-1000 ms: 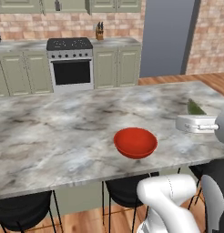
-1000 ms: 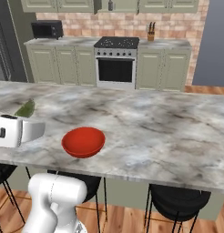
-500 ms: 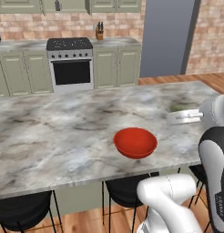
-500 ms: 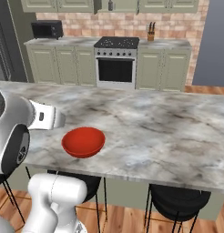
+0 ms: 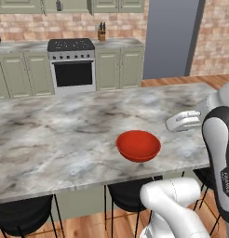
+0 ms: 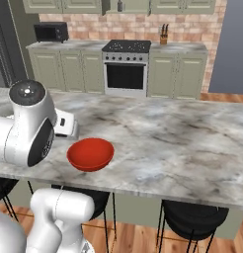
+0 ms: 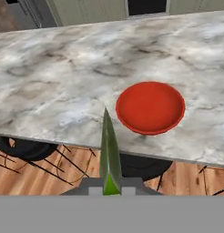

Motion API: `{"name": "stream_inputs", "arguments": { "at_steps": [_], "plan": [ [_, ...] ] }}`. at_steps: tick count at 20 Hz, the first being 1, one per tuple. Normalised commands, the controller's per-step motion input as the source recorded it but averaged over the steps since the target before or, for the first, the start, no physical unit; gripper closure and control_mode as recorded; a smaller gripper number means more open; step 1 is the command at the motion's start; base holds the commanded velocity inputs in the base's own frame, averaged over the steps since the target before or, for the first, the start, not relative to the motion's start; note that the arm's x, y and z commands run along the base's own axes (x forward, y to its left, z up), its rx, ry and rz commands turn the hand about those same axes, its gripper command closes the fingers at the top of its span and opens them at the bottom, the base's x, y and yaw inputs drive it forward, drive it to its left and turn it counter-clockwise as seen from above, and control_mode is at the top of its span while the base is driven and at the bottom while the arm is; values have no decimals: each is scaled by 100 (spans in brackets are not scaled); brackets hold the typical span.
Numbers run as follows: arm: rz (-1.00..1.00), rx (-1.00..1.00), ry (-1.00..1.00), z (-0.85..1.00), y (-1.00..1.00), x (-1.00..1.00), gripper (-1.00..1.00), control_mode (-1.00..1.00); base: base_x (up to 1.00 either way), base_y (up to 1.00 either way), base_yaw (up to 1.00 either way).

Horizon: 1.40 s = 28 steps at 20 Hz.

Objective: There is a bowl on the dining counter. Grab a lemon wedge from the fridge and place it in the bowl. Then get the liquor bottle and glass cup from the cabinet and place them next to the bowl.

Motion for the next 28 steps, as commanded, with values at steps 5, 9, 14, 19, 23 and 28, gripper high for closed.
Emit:
{"name": "stream_inputs", "arguments": {
  "at_steps": [5, 9, 14, 19, 23, 28],
  "plan": [
    [0, -1, 26, -29, 5, 34, 100, -100, 0, 0, 0],
    [0, -1, 26, -21, 10, 41, 100, -100, 0, 0, 0],
    [0, -2, 27, -27, 8, 43, 100, -100, 0, 0, 0],
    [0, -1, 21, -26, 2, 40, 100, -100, 0, 0, 0],
    [0, -4, 8, -31, 0, 30, 100, -100, 0, 0, 0],
    [0, -13, 0, -44, 0, 37, 100, -100, 0, 0, 0]
  ]
}}
